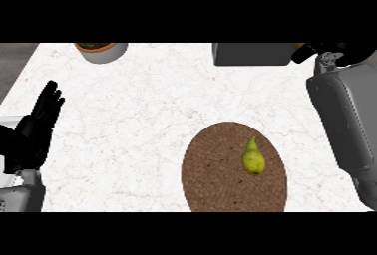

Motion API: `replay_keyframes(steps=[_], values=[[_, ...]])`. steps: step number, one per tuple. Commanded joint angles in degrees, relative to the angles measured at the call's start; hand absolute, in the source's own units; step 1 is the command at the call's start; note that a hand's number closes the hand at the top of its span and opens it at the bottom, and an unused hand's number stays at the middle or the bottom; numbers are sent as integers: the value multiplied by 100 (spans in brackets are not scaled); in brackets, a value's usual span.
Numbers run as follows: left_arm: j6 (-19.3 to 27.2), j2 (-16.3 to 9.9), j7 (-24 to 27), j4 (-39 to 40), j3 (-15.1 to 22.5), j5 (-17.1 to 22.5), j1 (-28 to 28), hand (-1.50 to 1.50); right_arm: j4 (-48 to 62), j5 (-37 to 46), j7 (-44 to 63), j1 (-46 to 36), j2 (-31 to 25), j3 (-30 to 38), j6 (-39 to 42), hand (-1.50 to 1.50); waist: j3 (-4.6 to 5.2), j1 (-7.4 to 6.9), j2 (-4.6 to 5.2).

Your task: Pick the lemon from the placemat and place it in the bowl

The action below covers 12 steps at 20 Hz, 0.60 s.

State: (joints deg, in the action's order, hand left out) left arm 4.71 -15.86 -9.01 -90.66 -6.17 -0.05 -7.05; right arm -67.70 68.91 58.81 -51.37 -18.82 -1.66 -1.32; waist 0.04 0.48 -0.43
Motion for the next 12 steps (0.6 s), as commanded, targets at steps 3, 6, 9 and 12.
replay_keyframes(steps=[3,6,9,12], values=[[-122,-1,352,385,-236,104,-48,0,-1006,-112,151,415,-449,458,412,150,-1,13,24],[-233,-200,-121,52,-310,183,-220,0,-979,-405,-226,918,-508,875,-115,150,-6,-15,30],[-207,10,237,187,-166,57,-55,0,-524,-798,-947,1048,-858,1383,-494,150,-6,-46,48],[-107,69,233,483,-130,-94,-346,0,-215,-887,-1325,1326,-793,1551,-1048,150,-6,-47,55]])
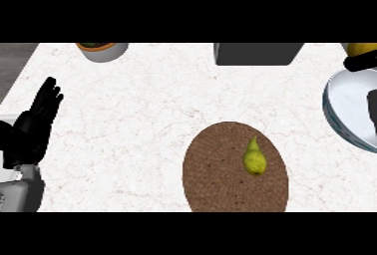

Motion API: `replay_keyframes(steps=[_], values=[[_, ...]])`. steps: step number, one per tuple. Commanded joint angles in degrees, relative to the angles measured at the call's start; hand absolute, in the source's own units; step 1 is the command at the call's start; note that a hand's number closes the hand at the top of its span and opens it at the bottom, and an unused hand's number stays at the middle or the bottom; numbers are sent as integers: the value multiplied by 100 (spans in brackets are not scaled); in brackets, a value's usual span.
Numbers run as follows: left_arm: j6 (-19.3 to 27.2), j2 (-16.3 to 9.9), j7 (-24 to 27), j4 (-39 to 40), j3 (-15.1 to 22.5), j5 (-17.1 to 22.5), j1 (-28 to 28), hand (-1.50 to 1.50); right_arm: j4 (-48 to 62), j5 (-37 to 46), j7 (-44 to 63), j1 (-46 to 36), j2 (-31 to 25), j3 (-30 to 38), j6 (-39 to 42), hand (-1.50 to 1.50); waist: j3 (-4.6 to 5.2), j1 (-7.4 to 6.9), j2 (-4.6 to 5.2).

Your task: Pick the lemon from the placemat and place it in the bowl

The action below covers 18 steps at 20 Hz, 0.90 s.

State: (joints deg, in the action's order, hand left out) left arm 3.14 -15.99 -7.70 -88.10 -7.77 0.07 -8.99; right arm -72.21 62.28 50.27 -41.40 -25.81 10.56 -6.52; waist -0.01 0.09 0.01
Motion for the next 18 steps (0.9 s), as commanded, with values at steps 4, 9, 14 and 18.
replay_keyframes(steps=[4,9,14,18], values=[[-135,29,198,240,-46,-10,-63,0,1318,-604,-1358,197,-432,758,-958,150,-2,-62,26],[-93,154,23,-320,40,-42,238,0,2517,-718,-2108,-45,-661,982,-1504,150,-3,-128,27],[-159,10,63,-26,-69,-45,-26,0,3164,-757,-1509,310,-1046,1109,-315,150,0,-99,45],[-158,49,119,-24,-62,-73,-70,0,4076,-1372,-2381,159,-1145,1682,-764,-150,-10,-142,52]])
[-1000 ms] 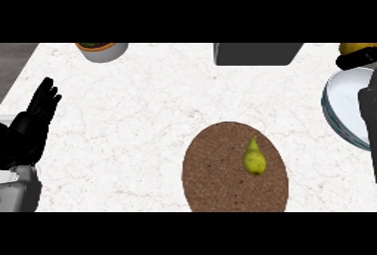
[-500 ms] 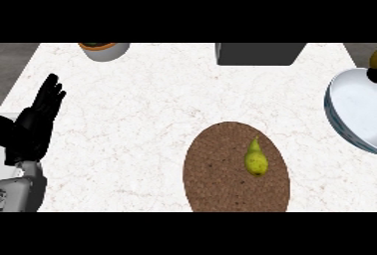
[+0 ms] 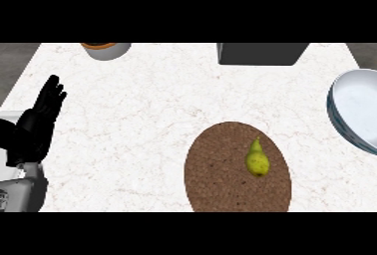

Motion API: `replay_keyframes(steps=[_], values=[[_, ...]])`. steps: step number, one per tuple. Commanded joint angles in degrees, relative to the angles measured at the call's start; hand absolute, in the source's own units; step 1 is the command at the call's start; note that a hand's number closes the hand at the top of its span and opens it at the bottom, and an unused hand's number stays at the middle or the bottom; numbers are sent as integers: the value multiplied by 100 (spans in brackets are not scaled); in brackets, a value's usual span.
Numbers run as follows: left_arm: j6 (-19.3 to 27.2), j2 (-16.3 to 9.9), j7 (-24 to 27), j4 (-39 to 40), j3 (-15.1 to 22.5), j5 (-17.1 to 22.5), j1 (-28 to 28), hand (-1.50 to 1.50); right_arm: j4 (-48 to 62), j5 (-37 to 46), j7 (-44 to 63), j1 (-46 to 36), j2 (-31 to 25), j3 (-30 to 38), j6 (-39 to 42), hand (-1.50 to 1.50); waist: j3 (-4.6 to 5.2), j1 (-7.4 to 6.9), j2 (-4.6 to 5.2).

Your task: Pick the lemon from the placemat and place it in the bowl

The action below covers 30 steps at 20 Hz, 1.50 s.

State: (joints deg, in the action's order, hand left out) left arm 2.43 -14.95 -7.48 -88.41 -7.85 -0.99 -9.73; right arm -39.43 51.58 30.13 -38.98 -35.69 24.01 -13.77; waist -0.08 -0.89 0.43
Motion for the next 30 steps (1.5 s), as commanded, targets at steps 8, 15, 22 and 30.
replay_keyframes(steps=[8,15,22,30], values=[[-8,-98,-162,-114,-169,20,117,0,576,-1604,-2120,125,-92,1247,-249,-150,-7,72,-57],[37,19,198,35,-169,-37,291,0,-209,-3282,-3298,308,51,2701,-556,-150,-4,226,-73],[-104,-55,4,-320,-193,21,523,0,-1060,-4260,-3251,2032,-69,3310,848,-150,9,187,-79],[-121,-39,191,-98,-267,26,405,0,-2509,-5789,-2954,3658,265,4198,2775,-150,15,251,-76]])
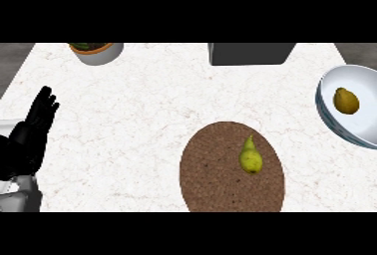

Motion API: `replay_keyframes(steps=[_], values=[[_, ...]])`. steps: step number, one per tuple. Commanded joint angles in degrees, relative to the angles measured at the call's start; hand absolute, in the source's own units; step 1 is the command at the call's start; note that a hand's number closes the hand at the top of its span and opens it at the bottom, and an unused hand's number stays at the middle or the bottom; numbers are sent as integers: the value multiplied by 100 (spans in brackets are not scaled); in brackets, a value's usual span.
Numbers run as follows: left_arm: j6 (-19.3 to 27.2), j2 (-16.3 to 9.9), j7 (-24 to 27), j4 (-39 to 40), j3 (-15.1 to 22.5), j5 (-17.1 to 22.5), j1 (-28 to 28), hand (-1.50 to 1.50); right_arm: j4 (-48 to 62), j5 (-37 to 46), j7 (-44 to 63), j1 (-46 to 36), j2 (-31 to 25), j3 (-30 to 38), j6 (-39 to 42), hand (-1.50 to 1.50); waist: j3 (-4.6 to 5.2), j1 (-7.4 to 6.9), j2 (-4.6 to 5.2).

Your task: Pick the lemon from the placemat and place it in the bowl

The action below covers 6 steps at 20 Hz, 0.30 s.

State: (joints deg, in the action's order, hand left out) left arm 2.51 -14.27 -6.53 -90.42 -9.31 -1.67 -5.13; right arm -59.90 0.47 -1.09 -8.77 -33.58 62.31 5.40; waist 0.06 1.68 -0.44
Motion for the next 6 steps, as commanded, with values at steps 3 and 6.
replay_keyframes(steps=[3,6], values=[[-52,-124,-421,15,-80,48,-431,0,-1422,-1053,398,1079,542,575,870,-150,0,-53,21],[-60,-10,-48,572,-21,-76,-623,0,-1388,-1272,258,1156,494,505,956,-150,-3,-107,41]])
